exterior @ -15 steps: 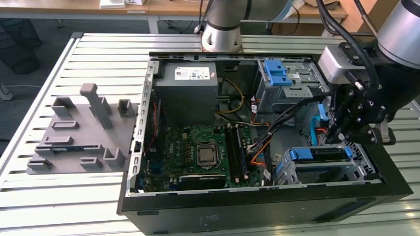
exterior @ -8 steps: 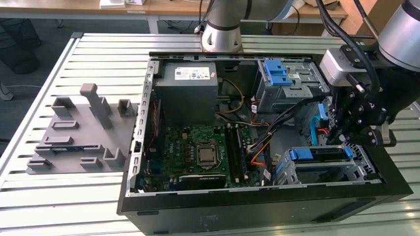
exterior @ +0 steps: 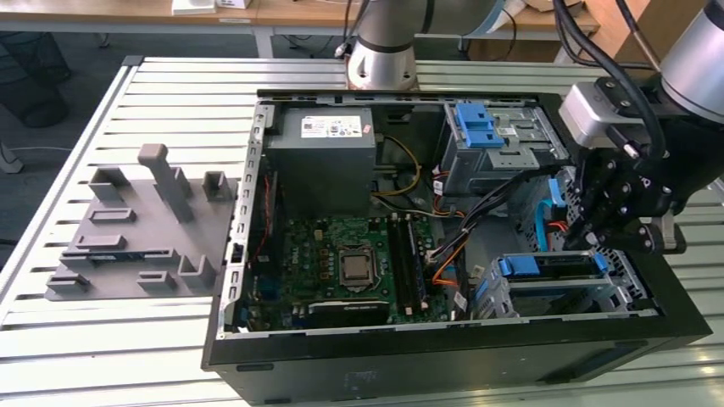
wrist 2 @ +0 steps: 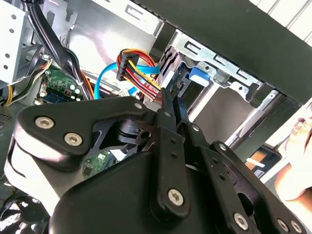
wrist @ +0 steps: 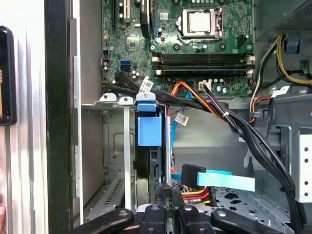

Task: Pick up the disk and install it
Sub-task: 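Insert the first disk wire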

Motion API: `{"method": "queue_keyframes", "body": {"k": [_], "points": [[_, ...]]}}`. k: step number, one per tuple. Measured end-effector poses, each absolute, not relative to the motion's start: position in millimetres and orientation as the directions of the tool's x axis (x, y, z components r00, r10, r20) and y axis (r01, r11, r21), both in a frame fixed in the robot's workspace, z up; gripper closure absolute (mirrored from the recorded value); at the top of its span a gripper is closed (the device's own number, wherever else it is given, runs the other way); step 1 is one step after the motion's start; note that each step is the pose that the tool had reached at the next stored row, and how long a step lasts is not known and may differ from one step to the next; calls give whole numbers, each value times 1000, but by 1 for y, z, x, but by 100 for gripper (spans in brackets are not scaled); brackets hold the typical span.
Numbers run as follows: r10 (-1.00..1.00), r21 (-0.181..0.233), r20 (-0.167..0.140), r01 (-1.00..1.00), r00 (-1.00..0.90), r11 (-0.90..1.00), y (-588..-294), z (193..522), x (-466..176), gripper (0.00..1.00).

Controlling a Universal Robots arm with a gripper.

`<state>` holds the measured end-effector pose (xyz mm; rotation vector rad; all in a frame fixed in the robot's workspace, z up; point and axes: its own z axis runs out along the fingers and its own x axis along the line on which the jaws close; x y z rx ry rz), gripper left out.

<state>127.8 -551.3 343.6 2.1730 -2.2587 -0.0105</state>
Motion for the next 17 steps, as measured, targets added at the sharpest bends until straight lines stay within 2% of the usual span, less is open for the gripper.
{"method": "queue_keyframes", "body": {"k": [6, 17], "points": [[-999, 30, 2, -999, -39, 39, -553, 343, 132, 84], [-999, 34, 2, -999, -40, 40, -558, 336, 133, 84]]}}
